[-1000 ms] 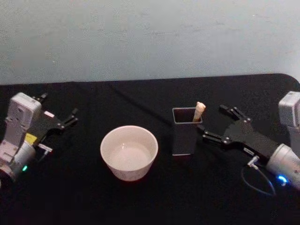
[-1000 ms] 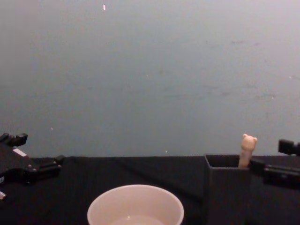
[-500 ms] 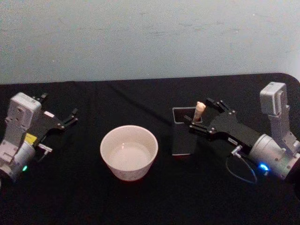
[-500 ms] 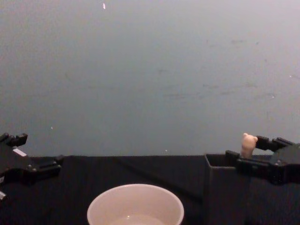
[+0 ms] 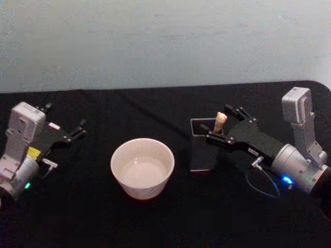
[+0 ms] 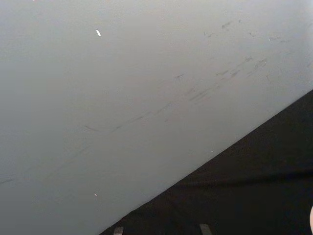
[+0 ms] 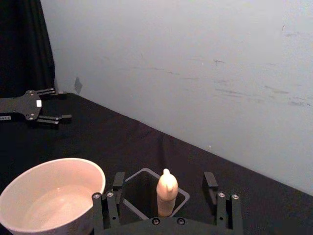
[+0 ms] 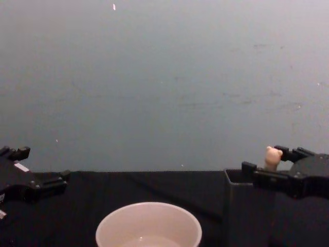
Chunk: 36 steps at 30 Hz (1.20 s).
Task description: Pick up the stirring spoon with one hand, stir inside the cup, then place it back in its original position.
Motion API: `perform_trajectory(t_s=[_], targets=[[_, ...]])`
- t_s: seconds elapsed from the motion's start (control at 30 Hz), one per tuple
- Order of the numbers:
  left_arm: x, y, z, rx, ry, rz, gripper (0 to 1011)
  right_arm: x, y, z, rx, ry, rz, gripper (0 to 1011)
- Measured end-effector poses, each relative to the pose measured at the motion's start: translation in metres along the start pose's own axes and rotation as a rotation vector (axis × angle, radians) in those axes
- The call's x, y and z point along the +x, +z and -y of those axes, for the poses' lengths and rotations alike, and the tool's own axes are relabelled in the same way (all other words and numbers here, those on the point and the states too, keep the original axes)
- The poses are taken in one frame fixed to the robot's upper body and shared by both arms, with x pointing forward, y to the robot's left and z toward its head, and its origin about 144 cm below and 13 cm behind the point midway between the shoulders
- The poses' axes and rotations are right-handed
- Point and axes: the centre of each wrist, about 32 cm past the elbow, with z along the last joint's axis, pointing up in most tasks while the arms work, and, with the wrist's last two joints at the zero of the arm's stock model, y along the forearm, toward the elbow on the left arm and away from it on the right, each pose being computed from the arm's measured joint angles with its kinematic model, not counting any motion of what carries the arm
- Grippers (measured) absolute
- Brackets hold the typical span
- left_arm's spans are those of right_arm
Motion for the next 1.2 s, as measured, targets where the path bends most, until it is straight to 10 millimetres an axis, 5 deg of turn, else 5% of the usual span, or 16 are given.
perform_trajectory(t_s=[0.37, 1.0, 1.2], targets=[[0.0000, 0.0000, 0.0000, 0.000, 0.000, 0.000, 1001, -0.0002, 0.0000, 0.0009, 0.002, 0.000, -0.002, 869], [0.0000, 0.0000, 0.0000, 0.000, 0.000, 0.000, 1001, -0.0004, 0.0000, 0.0014, 0.002, -0.001, -0.004, 246], [0.0000, 0.0000, 0.0000, 0.000, 0.000, 0.000, 1001, -0.0004, 0.0000, 0.0015, 0.002, -0.001, -0.004, 212]])
